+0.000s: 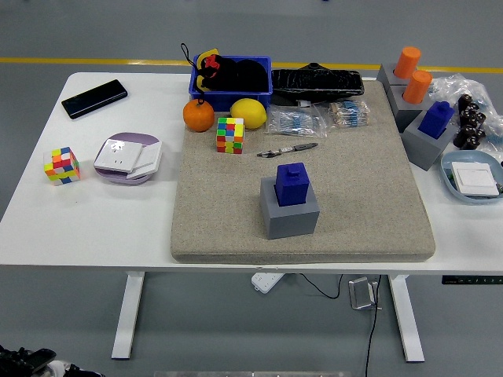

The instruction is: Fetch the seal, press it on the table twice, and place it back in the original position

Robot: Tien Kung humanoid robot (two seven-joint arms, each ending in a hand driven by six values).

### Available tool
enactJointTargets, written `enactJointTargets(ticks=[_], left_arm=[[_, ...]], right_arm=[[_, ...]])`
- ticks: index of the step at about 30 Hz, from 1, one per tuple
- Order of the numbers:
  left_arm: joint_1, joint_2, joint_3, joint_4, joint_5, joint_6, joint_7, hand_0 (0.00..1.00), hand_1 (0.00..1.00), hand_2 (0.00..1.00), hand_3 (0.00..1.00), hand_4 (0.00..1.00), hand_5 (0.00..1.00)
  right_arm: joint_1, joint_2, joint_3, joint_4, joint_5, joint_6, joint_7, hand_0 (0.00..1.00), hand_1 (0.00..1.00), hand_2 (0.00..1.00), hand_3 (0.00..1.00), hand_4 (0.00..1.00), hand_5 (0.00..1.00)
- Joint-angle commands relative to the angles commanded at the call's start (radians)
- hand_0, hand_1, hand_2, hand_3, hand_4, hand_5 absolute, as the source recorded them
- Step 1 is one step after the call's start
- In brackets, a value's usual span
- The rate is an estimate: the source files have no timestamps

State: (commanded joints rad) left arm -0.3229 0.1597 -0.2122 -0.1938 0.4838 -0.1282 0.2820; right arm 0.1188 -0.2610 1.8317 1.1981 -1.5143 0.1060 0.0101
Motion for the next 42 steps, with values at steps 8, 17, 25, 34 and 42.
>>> enactJointTargets(ticks=[8,17,25,34,42], left_arm=[[-0.002,0.003,-0.003,-0.001,0.005,-0.001,0.000,0.719,0.690,0.680,0.747,0.673,0.268],[-0.001,0.002,-0.006,-0.001,0.013,-0.003,0.004,0.719,0.690,0.679,0.747,0.673,0.268],[-0.009,0.006,-0.005,-0.003,0.014,-0.003,0.001,0.719,0.690,0.680,0.747,0.673,0.268],[-0.005,0.004,-0.008,-0.003,0.019,-0.004,0.002,0.719,0.691,0.681,0.746,0.673,0.268],[-0.003,0.003,-0.003,-0.002,0.010,-0.003,0.001,0.720,0.690,0.680,0.746,0.673,0.268]], right_arm=[[0.001,-0.001,-0.002,-0.001,0.000,0.000,0.000,0.837,0.804,0.795,0.764,0.879,0.225],[0.009,0.003,-0.006,-0.002,-0.003,0.000,0.001,0.838,0.803,0.795,0.764,0.877,0.227],[0.012,-0.001,-0.016,-0.005,-0.003,0.003,-0.002,0.836,0.802,0.792,0.763,0.877,0.227],[0.011,0.000,-0.013,-0.004,-0.005,0.003,-0.001,0.835,0.801,0.792,0.763,0.875,0.228],[0.011,0.007,-0.011,-0.003,-0.008,0.004,-0.002,0.835,0.799,0.790,0.759,0.874,0.228]])
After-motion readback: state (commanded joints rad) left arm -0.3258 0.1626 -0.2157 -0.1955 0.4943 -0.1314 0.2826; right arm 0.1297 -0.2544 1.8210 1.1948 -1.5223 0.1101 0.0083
